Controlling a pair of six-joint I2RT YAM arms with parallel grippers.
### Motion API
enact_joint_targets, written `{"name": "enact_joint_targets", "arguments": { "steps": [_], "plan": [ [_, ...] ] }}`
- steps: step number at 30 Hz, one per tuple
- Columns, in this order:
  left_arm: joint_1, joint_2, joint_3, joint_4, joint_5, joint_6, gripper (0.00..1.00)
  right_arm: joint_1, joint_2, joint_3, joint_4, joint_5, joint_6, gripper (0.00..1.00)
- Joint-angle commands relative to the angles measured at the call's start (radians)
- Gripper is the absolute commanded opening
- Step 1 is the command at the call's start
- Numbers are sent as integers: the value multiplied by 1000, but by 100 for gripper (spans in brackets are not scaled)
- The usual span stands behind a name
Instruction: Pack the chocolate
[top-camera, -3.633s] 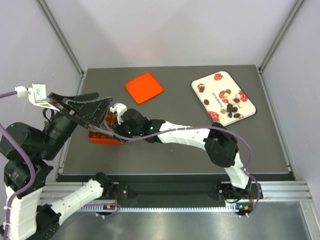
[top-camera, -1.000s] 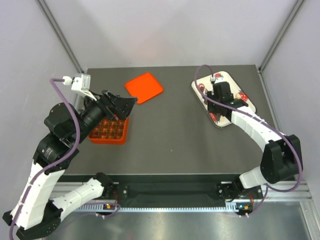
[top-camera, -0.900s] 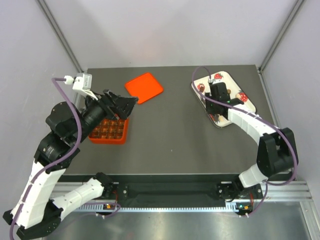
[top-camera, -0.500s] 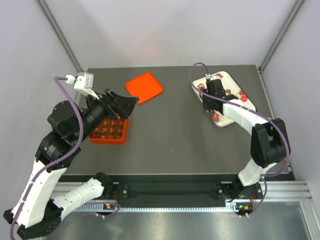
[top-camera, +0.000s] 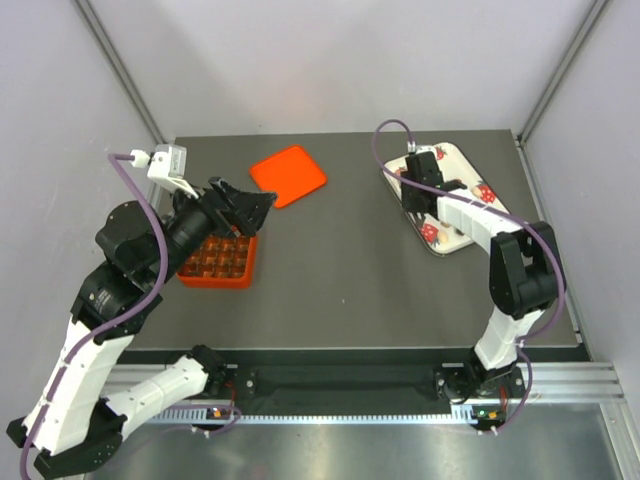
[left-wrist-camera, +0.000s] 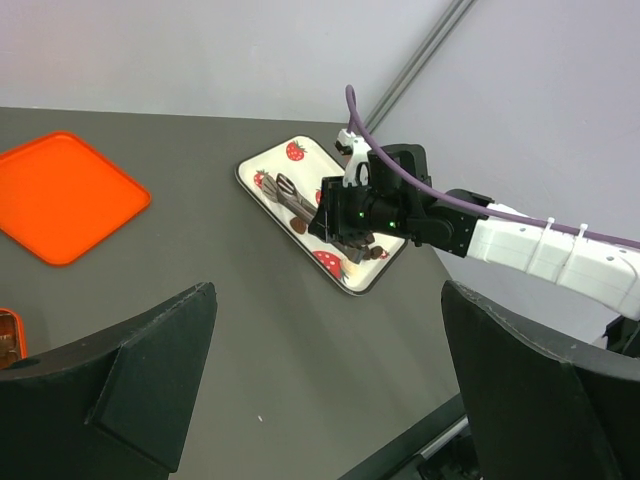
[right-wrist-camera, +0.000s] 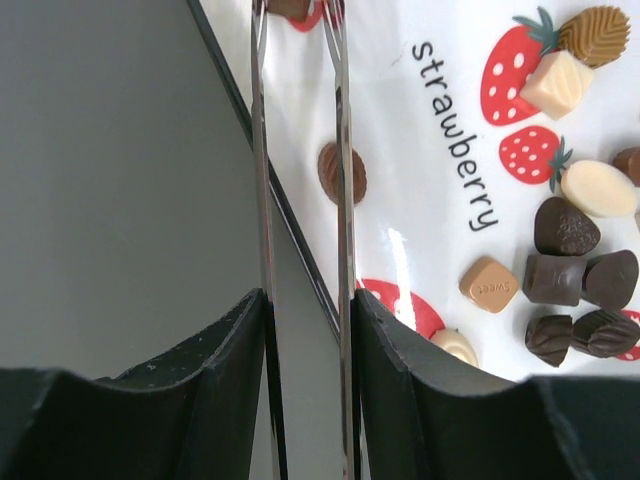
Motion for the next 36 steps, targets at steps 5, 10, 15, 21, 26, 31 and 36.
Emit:
{"name": "enact_joint_targets", "arguments": {
  "steps": [5,10,15,21,26,31,36],
  "plan": [
    [3,-3,0,50,-15,19,99,-9,30,88,18,40,10,39],
    [3,-8,0,48,-19,22,99,-9,51,114,20,41,-1,39],
    [4,-9,-3,47,-25,24,99,-9,67,126,11,37,-2,39],
    [3,-6,-1,47,-25,24,99,-7,61,112,9,37,-12,34],
    [4,-9,-1,48,-24,24,99,-7,27,105,5,37,-27,31],
    [3,-12,-4,50,-22,20,99,-9,-27,106,-11,29,-39,30],
    [3,-12,-9,53,-10,13,99,-9,-93,97,-23,6,-38,30]
  ]
}}
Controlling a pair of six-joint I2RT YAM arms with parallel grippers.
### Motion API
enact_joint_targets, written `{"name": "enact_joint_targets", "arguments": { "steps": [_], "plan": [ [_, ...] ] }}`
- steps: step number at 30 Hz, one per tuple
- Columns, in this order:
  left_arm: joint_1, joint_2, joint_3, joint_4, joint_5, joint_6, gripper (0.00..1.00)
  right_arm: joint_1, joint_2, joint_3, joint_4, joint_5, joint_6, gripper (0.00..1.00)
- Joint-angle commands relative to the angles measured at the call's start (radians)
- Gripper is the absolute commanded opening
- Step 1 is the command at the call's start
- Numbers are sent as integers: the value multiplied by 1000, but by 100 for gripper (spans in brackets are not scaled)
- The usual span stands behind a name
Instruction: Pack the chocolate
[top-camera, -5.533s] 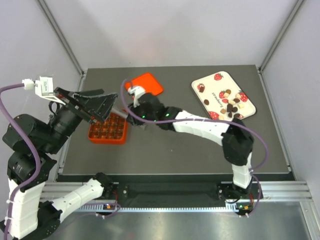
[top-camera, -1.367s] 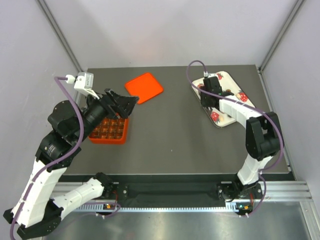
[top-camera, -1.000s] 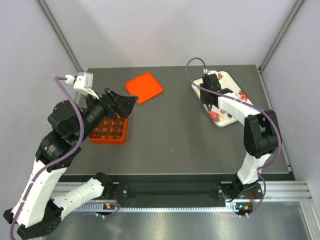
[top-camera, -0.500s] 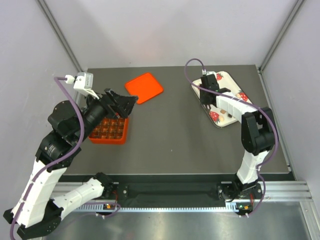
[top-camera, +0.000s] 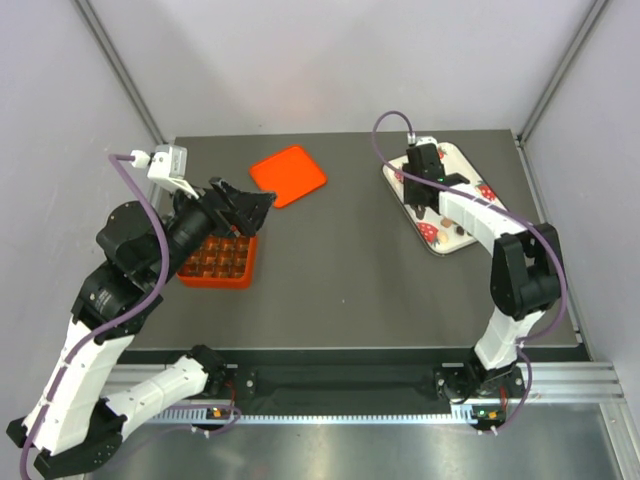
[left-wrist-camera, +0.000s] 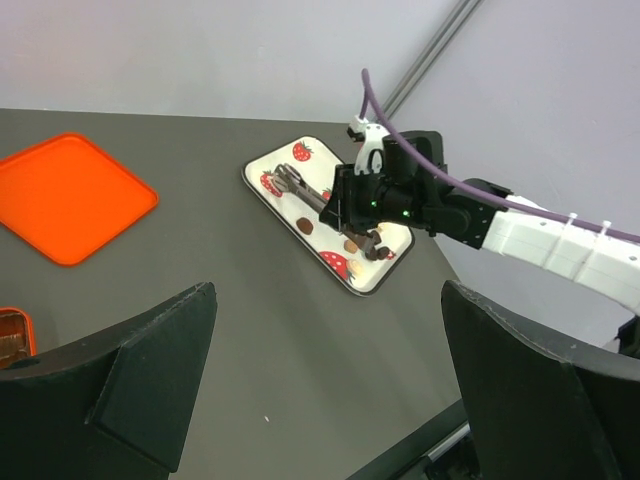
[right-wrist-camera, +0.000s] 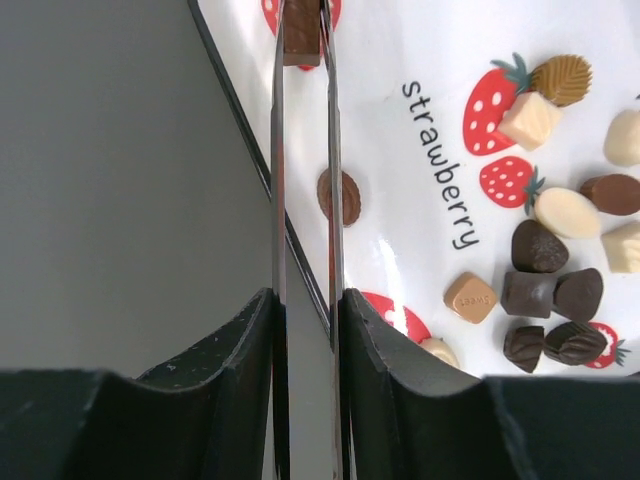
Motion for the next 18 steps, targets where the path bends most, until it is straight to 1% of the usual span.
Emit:
{"name": "enact_joint_targets", "arguments": {
  "steps": [1,5,9,11,13,14,17,18],
  "plan": [
    [3,-8,-3,51,3,0,99,-10,-108,19,16,-22,-11,30],
    [3,-11,-4,54,9,-6,99,-10,-165,-1,16,-70,2,30],
    [3,-14,-3,54,14,-12,99,3,-214,-27,23,-132,50,30],
    [3,-14,-1,56,17,-14,99,20,-244,-58,60,-207,80,30],
    [3,-14,9,54,25,-11,99,71,-261,-101,103,-264,130,29],
    [3,-14,16,53,25,-11,99,121,-272,-112,145,-278,143,29],
    [3,-17,42,50,22,-9,99,215,-269,-133,199,-278,192,29],
    [3,-19,48,51,23,-9,99,284,-265,-138,247,-278,217,29]
  ]
}}
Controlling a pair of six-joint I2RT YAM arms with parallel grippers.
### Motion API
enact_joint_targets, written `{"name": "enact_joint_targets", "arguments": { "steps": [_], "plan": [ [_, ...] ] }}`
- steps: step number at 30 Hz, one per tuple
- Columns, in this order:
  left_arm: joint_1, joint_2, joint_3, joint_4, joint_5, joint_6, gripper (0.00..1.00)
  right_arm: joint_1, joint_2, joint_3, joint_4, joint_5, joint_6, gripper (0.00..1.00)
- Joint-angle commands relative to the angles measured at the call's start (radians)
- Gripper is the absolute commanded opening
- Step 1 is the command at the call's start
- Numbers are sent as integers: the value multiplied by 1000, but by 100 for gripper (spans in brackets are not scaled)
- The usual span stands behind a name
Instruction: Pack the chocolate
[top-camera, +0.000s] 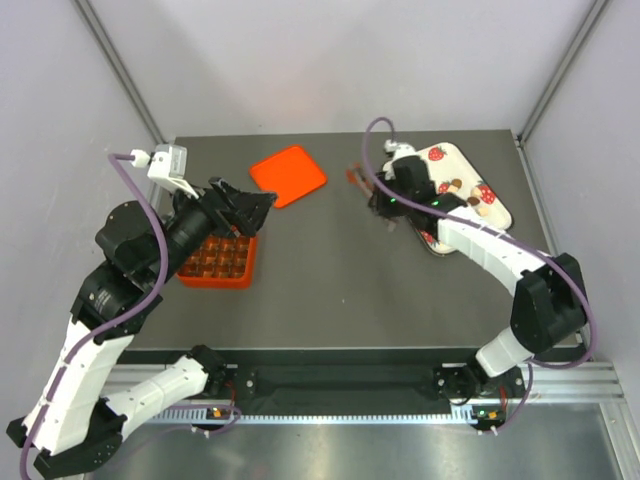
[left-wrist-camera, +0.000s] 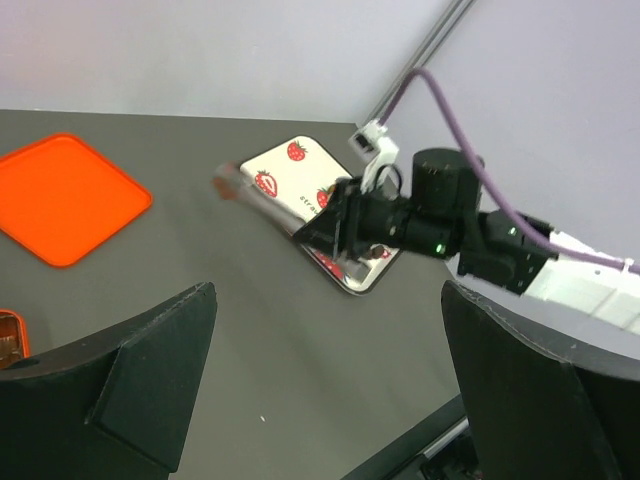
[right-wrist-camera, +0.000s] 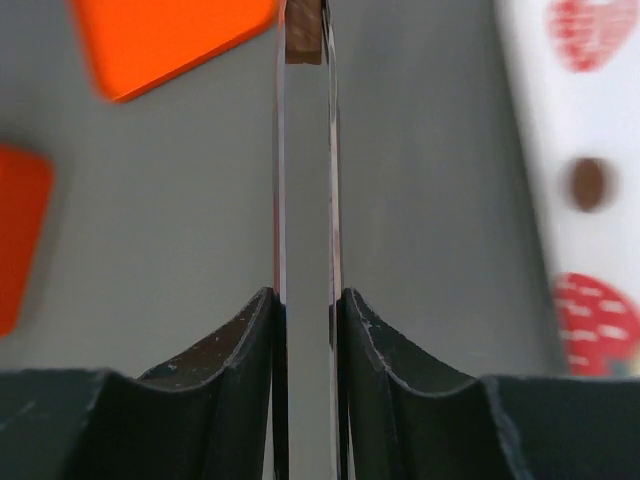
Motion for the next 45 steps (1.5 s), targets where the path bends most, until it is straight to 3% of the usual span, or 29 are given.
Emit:
{"name": "enact_joint_targets", "arguments": {
  "steps": [1,7,16,26,45],
  "plan": [
    [3,-23,53,51,12,-5,99,161,-27,-12,188,-63,93,29],
    [4,-43,74,42,-2,-11,99,379,87,32,353,-114,173,29],
    [3,-66,116,42,-16,-9,98,583,311,215,383,-166,154,30],
    [3,-75,102,40,-31,-2,98,662,380,244,387,-172,143,30],
    [3,-86,73,51,-27,-16,98,675,460,302,357,-151,128,35]
  ]
}}
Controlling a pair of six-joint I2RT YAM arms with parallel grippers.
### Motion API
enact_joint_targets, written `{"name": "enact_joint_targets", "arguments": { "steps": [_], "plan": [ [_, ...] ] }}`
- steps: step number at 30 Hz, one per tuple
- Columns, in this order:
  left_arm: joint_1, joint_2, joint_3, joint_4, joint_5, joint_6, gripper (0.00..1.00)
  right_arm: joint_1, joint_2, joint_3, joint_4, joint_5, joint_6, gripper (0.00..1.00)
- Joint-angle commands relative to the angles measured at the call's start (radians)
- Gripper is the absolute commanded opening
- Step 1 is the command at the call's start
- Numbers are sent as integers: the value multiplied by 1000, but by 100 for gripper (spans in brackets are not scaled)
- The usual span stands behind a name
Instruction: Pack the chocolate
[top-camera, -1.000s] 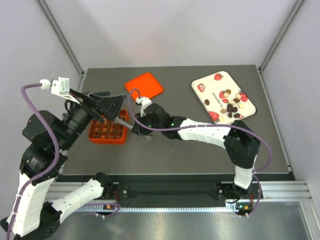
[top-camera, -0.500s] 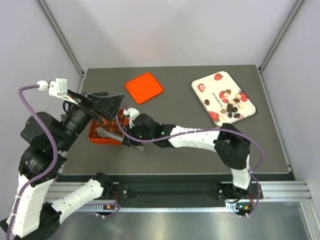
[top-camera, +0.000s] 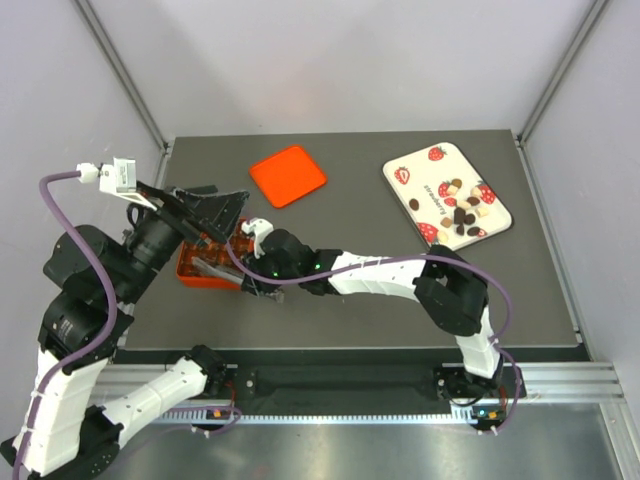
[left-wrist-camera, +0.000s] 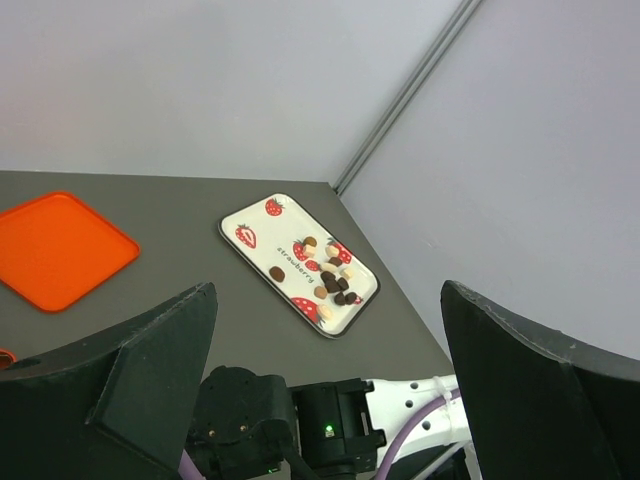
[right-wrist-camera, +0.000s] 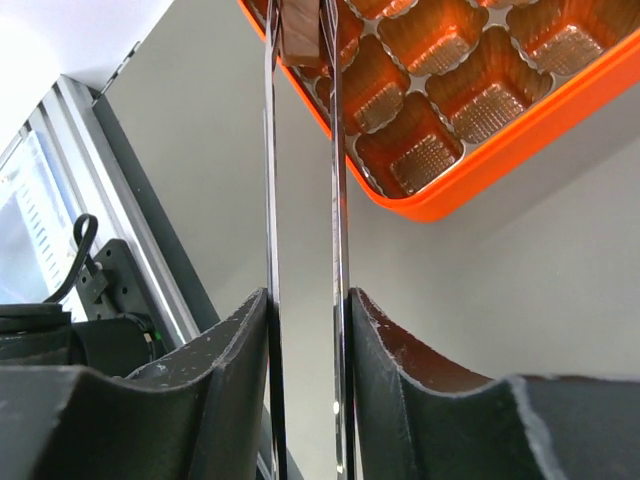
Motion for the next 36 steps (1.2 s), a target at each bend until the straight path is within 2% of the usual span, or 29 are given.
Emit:
{"name": "enact_joint_targets", "arguments": {
  "steps": [1,13,19,28,36],
  "plan": [
    [3,-8,-3,51,0,-1,98,21,0,63,44,15,-16,36],
    [1,5,5,45,28,2,98,18,-44,67,23,64,-44,36],
    [3,17,24,25,35,10,98,-11,-136,11,13,146,-73,35],
    [3,34,24,17,43,10,98,-147,-366,-176,-25,233,-87,34],
    [3,43,-2,28,40,7,98,-387,-592,-370,-203,370,-128,35]
  ]
}}
